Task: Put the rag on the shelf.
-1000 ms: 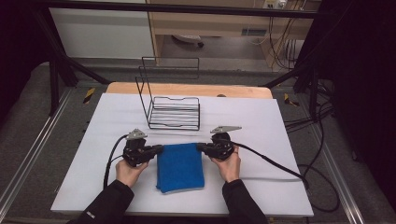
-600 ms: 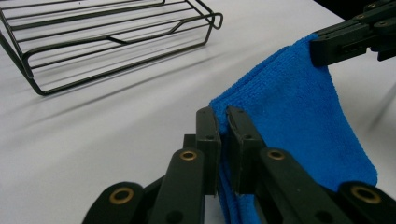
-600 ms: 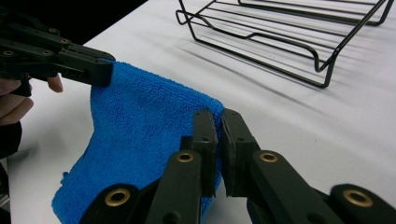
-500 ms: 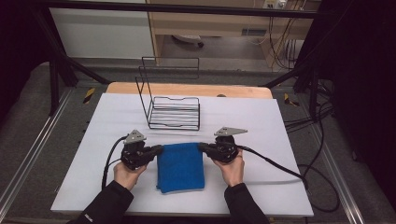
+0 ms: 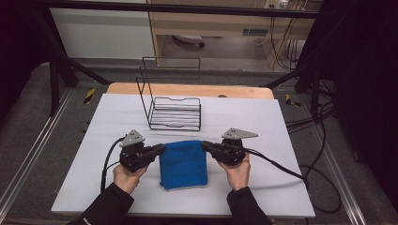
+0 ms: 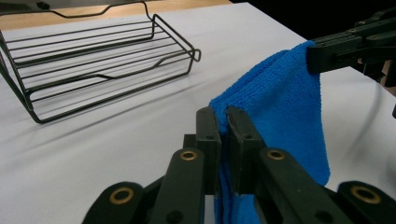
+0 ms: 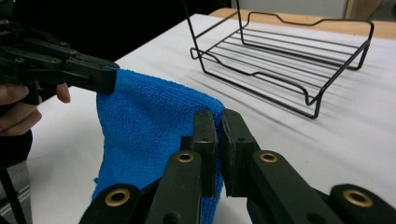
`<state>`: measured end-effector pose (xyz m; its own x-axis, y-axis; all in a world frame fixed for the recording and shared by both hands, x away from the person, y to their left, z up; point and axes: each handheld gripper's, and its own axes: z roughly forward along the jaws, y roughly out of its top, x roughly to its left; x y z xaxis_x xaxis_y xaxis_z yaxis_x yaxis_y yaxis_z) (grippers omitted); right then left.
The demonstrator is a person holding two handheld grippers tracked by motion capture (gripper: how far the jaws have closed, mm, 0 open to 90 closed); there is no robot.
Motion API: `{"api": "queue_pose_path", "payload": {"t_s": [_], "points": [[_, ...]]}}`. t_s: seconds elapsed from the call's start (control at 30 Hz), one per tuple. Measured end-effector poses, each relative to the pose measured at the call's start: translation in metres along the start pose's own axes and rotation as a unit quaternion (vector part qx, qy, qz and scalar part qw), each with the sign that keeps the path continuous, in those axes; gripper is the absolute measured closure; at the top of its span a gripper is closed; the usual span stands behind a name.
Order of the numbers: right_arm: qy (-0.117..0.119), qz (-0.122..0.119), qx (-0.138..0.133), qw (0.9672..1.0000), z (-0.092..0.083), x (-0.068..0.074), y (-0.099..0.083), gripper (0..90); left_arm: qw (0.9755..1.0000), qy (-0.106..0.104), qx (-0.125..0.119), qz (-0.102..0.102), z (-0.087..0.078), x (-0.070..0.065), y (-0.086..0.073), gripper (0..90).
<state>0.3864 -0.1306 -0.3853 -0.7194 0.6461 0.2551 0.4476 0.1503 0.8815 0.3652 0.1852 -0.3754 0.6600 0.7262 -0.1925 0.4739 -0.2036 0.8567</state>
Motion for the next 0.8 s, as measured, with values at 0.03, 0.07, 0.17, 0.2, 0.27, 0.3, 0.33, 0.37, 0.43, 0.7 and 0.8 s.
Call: {"api": "queue_pose_path", "payload": {"t_s": [0.03, 0.07, 0.17, 0.2, 0.27, 0.3, 0.33, 0.37, 0.43, 0.7, 0.8], "points": [[0.001, -0.004, -0.008, 1.0000, -0.002, 0.001, 0.001, 86.0, 1.0000, -0.001, -0.003, -0.002, -0.001, -0.001, 0.001, 83.4], [0.001, -0.004, -0.008, 1.0000, -0.002, 0.001, 0.001, 86.0, 1.0000, -0.003, -0.006, -0.002, -0.002, -0.001, 0.002, 83.4], [0.003, -0.007, -0.021, 0.9998, -0.006, 0.002, 0.003, 86.0, 0.9999, -0.005, -0.016, 0.000, -0.006, -0.003, 0.005, 83.4], [0.001, -0.010, -0.025, 0.9997, -0.008, 0.003, 0.004, 86.0, 0.9998, -0.006, -0.019, 0.002, -0.007, -0.004, 0.006, 83.4], [0.001, -0.014, -0.031, 0.9994, -0.011, 0.005, 0.007, 86.0, 0.9997, -0.007, -0.025, 0.004, -0.009, -0.006, 0.008, 83.4], [-0.002, -0.020, -0.038, 0.9991, -0.014, 0.007, 0.009, 86.0, 0.9996, -0.007, -0.028, 0.005, -0.010, -0.007, 0.009, 83.4], [-0.003, -0.022, -0.042, 0.9989, -0.016, 0.008, 0.011, 86.0, 0.9995, -0.008, -0.030, 0.005, -0.011, -0.007, 0.010, 83.4], [-0.003, -0.022, -0.042, 0.9989, -0.016, 0.008, 0.011, 86.0, 0.9994, -0.010, -0.033, 0.006, -0.012, -0.008, 0.011, 83.4], [-0.003, -0.026, -0.048, 0.9985, -0.019, 0.010, 0.013, 86.0, 0.9991, -0.011, -0.039, 0.009, -0.014, -0.009, 0.014, 83.4], [-0.004, -0.046, -0.071, 0.9964, -0.030, 0.020, 0.030, 86.0, 0.9978, -0.012, -0.065, 0.010, -0.024, -0.010, 0.027, 83.4], [-0.008, -0.054, -0.080, 0.9953, -0.034, 0.024, 0.037, 86.0, 0.9970, -0.012, -0.076, 0.014, -0.027, -0.011, 0.032, 83.4]]}}
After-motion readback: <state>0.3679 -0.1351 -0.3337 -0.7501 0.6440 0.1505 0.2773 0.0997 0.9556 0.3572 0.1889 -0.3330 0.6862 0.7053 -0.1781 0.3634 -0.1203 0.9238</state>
